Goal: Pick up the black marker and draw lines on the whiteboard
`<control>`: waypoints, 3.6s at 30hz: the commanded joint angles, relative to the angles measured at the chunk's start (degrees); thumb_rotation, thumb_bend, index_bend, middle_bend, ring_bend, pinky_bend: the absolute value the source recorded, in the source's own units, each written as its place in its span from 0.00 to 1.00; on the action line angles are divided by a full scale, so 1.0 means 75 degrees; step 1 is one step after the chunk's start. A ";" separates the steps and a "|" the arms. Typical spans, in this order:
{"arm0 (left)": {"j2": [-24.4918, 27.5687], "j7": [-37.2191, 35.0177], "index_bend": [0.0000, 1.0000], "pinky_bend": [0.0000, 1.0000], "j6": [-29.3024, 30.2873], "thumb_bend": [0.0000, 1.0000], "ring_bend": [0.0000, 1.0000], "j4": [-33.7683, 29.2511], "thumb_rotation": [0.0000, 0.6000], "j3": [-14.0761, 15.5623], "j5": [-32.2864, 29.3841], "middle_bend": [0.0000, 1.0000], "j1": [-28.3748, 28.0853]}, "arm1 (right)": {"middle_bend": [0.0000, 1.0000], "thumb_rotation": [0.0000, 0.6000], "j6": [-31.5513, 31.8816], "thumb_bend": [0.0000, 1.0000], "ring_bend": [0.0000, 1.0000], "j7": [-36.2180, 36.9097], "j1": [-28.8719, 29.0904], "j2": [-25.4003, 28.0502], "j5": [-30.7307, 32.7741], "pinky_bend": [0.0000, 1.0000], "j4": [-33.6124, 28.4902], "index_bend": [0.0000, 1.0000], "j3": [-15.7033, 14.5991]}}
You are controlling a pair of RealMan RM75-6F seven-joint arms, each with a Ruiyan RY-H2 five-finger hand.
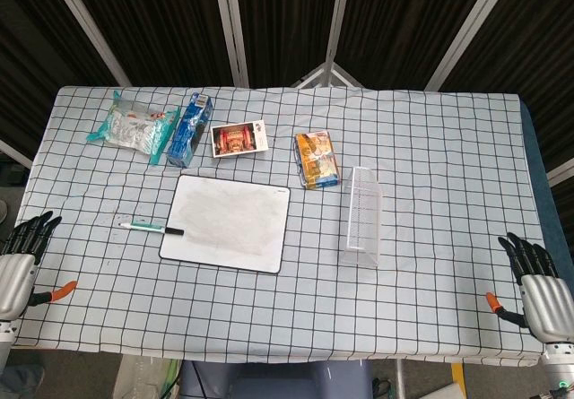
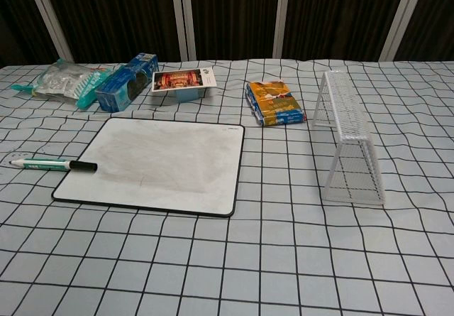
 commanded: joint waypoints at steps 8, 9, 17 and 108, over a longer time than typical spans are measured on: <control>0.0009 0.0013 0.00 0.00 -0.0019 0.10 0.00 -0.0004 1.00 0.0003 -0.0005 0.00 -0.0008 | 0.00 1.00 -0.0002 0.30 0.00 0.0012 -0.0003 0.0002 0.0006 0.00 -0.0002 0.00 0.0000; 0.0008 0.0019 0.00 0.00 -0.0022 0.10 0.00 -0.0001 1.00 0.0006 -0.0006 0.00 -0.0007 | 0.00 1.00 0.0006 0.30 0.00 0.0018 -0.0004 0.0008 0.0000 0.00 -0.0013 0.00 0.0002; -0.0072 0.0199 0.00 0.00 -0.0261 0.10 0.00 0.0094 1.00 -0.0138 -0.0230 0.00 -0.0173 | 0.00 1.00 -0.0056 0.30 0.00 0.0080 0.0005 0.0016 0.0046 0.00 -0.0063 0.00 -0.0002; -0.3798 -0.2691 0.70 0.00 -0.3598 0.57 0.00 0.1579 1.00 -0.2376 -0.1976 0.17 -0.3822 | 0.00 1.00 -0.0500 0.30 0.00 0.0701 0.0172 0.0131 0.0325 0.00 -0.0240 0.00 0.0113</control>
